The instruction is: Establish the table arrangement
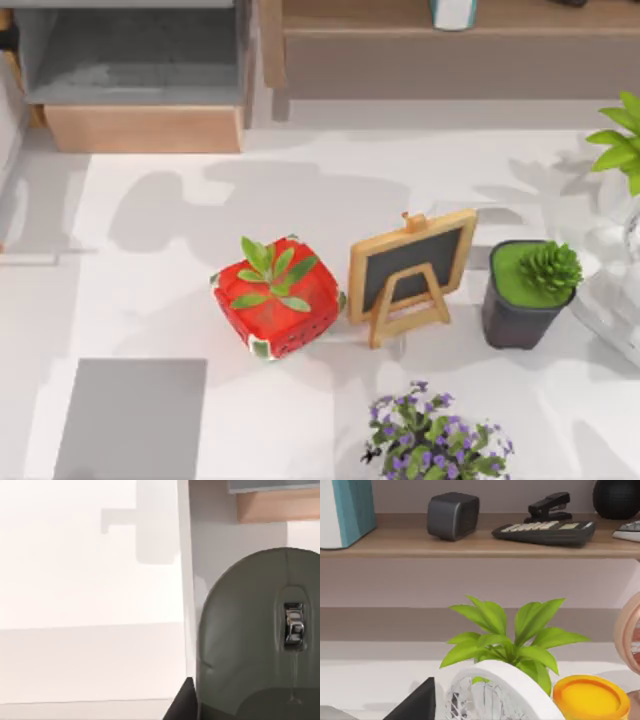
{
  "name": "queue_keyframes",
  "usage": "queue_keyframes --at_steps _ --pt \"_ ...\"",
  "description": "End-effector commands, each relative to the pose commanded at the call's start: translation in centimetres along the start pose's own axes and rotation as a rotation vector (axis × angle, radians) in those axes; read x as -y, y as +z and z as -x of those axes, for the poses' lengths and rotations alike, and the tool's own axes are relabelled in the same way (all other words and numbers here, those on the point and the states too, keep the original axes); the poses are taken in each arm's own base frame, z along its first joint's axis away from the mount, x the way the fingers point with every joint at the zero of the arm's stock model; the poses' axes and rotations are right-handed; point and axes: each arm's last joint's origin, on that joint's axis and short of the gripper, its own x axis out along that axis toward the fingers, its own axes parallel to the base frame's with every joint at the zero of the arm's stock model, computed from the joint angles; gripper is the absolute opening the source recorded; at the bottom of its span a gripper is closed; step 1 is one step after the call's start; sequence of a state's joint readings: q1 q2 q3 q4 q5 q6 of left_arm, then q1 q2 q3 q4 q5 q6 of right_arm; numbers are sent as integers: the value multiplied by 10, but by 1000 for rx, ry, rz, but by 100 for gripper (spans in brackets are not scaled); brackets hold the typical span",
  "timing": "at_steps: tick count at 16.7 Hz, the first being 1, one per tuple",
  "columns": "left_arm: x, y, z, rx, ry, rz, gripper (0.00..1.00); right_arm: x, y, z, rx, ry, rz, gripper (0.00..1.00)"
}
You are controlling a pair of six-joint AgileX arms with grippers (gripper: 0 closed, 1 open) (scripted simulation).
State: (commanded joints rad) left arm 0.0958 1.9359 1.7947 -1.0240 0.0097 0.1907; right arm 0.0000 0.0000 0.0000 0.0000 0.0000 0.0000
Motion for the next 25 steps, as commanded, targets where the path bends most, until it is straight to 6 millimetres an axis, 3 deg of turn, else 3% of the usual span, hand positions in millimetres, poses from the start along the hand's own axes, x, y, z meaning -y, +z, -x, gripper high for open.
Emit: queue_keyframes --at_steps 6,11,15,18,25 --pt "95 -62 3 -42 -70 36 0 0 0 0 0 0 0 100" --pt "145 -137 -16 -162 -85 51 0 0 0 0 0 0 0 100" --pt "164 -190 -31 -248 -67 53 0 0 0 0 0 0 0 100" --pt "169 -216 -37 -287 -53 50 0 0 0 0 0 0 0 100" --pt "170 -224 -40 -302 -46 49 0 0 0 0 0 0 0 100"
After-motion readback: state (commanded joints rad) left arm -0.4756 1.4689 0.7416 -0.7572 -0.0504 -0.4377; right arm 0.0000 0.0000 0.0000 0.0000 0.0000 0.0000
